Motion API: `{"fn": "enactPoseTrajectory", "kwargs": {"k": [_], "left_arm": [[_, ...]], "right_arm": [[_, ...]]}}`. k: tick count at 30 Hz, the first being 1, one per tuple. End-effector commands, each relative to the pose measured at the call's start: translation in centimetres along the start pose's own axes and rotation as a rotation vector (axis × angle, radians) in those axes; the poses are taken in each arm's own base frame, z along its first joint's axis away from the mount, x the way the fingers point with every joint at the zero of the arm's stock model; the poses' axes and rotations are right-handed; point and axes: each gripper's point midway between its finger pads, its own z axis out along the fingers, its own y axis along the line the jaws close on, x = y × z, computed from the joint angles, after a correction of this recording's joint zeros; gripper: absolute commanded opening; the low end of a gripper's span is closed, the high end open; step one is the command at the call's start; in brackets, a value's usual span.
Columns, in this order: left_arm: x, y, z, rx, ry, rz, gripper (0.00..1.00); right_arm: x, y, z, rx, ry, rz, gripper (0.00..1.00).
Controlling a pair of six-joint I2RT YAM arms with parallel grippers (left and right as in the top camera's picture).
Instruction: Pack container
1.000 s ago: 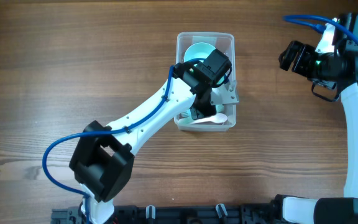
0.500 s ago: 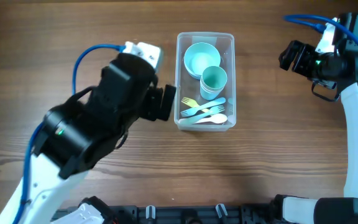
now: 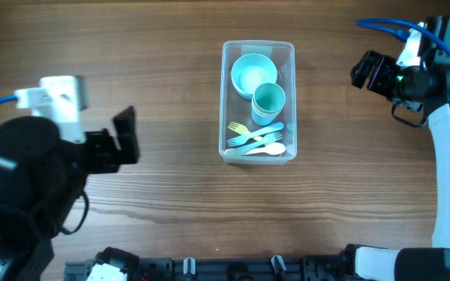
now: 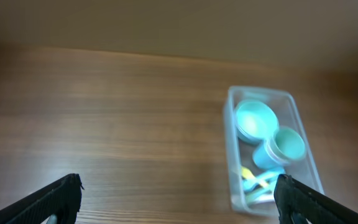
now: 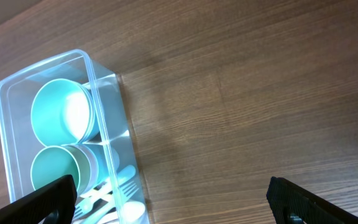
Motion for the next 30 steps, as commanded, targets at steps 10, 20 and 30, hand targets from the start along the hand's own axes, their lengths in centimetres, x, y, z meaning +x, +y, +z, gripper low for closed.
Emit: {"fn": "enactPoseTrajectory", "kwargs": {"k": [10,20,30], "left_arm": [[10.1,2.0,6.9,0.123,-0.168,0.064,1.0],[24.4,3.6,12.3,0.171,-0.094,0.045,1.0],[26.0,3.8,13.3,0.17,-0.09,0.045,1.0]], "right_arm": [[0.1,0.0,0.3,-0.009,0.008,0.019,1.0],[0.1,0.0,0.3,-0.009,0.008,0.019,1.0],[0.1,0.0,0.3,-0.009,0.008,0.019,1.0]]}}
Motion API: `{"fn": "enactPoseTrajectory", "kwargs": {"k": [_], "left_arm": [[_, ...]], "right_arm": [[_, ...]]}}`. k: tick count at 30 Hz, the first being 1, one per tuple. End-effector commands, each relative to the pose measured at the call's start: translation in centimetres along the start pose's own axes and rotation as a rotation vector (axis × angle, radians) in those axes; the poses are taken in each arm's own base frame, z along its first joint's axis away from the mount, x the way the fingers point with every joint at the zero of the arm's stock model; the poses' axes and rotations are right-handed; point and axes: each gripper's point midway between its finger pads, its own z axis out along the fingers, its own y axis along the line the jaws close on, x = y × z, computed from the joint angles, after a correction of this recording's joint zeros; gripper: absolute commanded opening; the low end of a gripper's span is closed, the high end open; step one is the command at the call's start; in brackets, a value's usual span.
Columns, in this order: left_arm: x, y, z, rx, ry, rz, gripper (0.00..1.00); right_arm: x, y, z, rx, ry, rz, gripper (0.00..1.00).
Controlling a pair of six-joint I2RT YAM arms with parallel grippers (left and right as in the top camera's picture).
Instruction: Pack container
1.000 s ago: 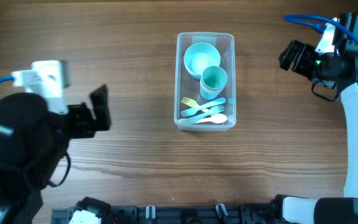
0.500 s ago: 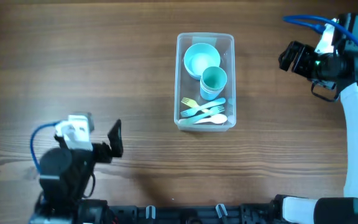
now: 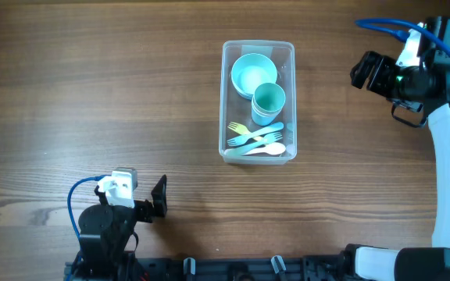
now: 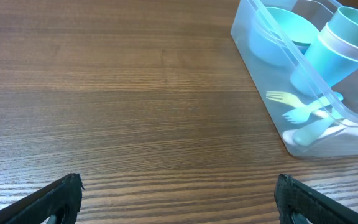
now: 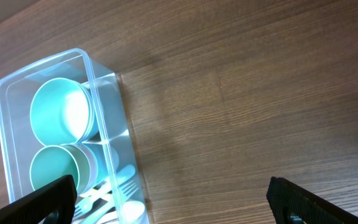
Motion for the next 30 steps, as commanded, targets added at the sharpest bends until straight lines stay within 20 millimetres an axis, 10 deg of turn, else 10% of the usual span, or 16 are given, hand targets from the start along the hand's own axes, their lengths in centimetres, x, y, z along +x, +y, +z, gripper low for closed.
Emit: {"fn": "enactPoseTrajectory", "kwargs": {"k": [1,15,21,26,30], "left_arm": [[0.1,-0.2,0.1,0.017,-0.005,0.014,1.0],[0.1,-0.2,0.1,0.017,-0.005,0.014,1.0],[0.1,-0.2,0.1,0.018,-0.005,0.014,1.0],[0.1,-0.2,0.1,0.017,-0.005,0.014,1.0],[0.1,-0.2,0.1,0.017,-0.005,0.014,1.0]], "right_arm": [[0.0,0.1,0.2,-0.01,0.005,0.019,1.0],[0.5,0.4,0.0,-0.016,0.007,0.008,1.0],[1.0,1.8,-7.4,-0.021,-0.333,-0.167,1.0],[5.5,0.6,-10.2,-0.039,-0.57,-0.32,1.0],[11.3,-1.2,-5.8,-0.081,-0.607,-0.336,1.0]]}}
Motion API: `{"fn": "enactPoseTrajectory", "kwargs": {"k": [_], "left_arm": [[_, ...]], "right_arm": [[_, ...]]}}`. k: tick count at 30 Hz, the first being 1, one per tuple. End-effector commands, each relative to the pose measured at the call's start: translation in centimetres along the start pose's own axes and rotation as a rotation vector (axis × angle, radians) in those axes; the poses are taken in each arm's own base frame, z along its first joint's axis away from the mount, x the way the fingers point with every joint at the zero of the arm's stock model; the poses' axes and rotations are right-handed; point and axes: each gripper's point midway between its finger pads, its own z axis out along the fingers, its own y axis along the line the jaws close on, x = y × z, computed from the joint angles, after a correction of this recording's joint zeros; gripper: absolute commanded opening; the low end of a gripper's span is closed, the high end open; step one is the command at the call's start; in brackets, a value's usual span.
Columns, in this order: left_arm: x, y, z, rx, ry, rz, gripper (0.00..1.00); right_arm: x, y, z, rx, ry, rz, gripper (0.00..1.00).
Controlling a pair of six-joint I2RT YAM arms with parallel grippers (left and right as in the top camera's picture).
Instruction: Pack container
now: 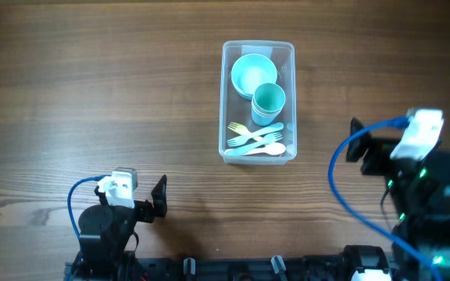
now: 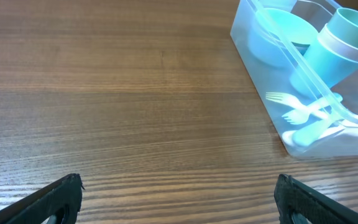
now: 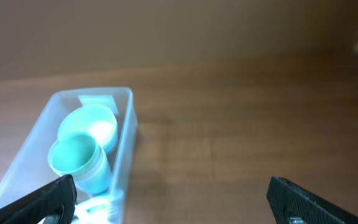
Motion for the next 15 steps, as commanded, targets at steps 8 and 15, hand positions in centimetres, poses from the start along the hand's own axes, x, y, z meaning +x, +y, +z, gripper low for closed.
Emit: {"fn": "enactPoseTrajectory", "kwargs": {"k": [8,15], "left_arm": [[0.1,-0.2,0.1,0.016,-0.003,0.013,1.0],[0.1,-0.2,0.1,0.016,-0.003,0.013,1.0]], "right_arm": [[12.2,1.2,3.5,-0.12,-0.027,-0.002,1.0],[13.5,0.9,4.8,-0.118,-0.091,0.143,1.0]]}}
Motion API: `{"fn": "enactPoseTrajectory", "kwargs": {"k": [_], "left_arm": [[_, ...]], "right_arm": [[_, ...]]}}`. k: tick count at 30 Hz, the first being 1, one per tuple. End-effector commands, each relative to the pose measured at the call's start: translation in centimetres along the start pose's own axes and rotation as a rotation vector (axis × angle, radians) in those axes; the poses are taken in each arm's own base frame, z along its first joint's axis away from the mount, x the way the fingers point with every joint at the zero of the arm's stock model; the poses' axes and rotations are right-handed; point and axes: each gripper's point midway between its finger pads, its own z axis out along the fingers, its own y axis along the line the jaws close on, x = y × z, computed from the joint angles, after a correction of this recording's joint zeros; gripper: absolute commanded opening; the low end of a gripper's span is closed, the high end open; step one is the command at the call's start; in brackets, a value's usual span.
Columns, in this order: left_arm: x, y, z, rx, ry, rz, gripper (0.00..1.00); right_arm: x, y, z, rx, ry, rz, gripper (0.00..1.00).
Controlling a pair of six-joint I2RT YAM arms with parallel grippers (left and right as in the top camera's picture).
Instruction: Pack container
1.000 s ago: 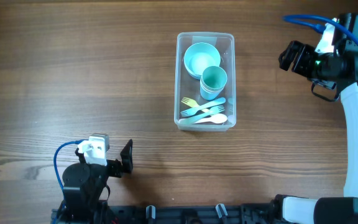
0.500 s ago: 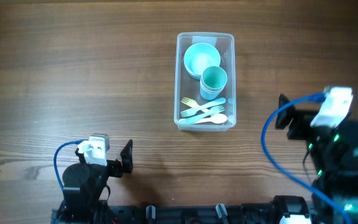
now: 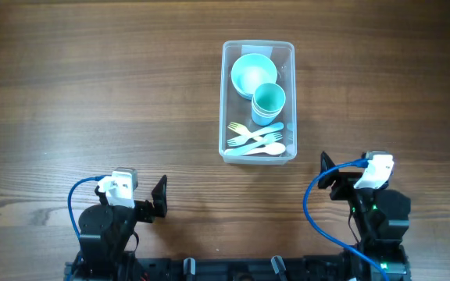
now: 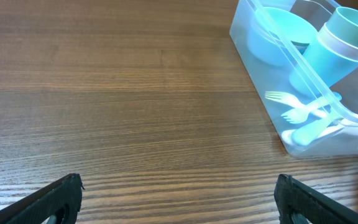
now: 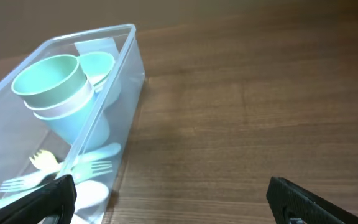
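Note:
A clear plastic container (image 3: 258, 48) stands at the table's middle back. Inside it are a teal bowl (image 3: 253, 74), a stack of teal cups (image 3: 268, 102), and forks and spoons (image 3: 255, 141) at its near end. My left gripper (image 3: 159, 197) rests low at the front left, open and holding nothing; its wrist view shows the container (image 4: 303, 140) ahead to the right. My right gripper (image 3: 326, 179) sits low at the front right, open and holding nothing, with the container (image 5: 129, 62) to its left.
The wooden table (image 3: 92, 94) spreads around the container. Both arm bases sit folded at the front edge, with blue cables (image 3: 315, 211) looping beside them.
My right arm has dropped from a raised spot at the right to a folded pose low at the front right. The left arm and the container's contents have not changed.
At first the left arm hung high over the left side and the right arm at the back right, both open. The left arm then sat folded at the front left. After that the right arm was nearer the front, and now it is folded too.

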Motion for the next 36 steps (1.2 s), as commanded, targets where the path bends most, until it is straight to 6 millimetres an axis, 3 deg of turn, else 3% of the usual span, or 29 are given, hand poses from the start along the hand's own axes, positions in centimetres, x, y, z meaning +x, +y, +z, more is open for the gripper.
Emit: {"fn": "enactPoseTrajectory", "kwargs": {"k": [1,36], "left_arm": [[0.08,-0.16,0.06,0.013,-0.004,0.013,1.0],[0.08,-0.16,0.06,0.013,-0.004,0.013,1.0]], "right_arm": [[-0.66,-0.11,-0.18,0.006,-0.048,0.048,1.0],[-1.08,0.0,-0.38,0.002,-0.07,0.047,1.0]]}}
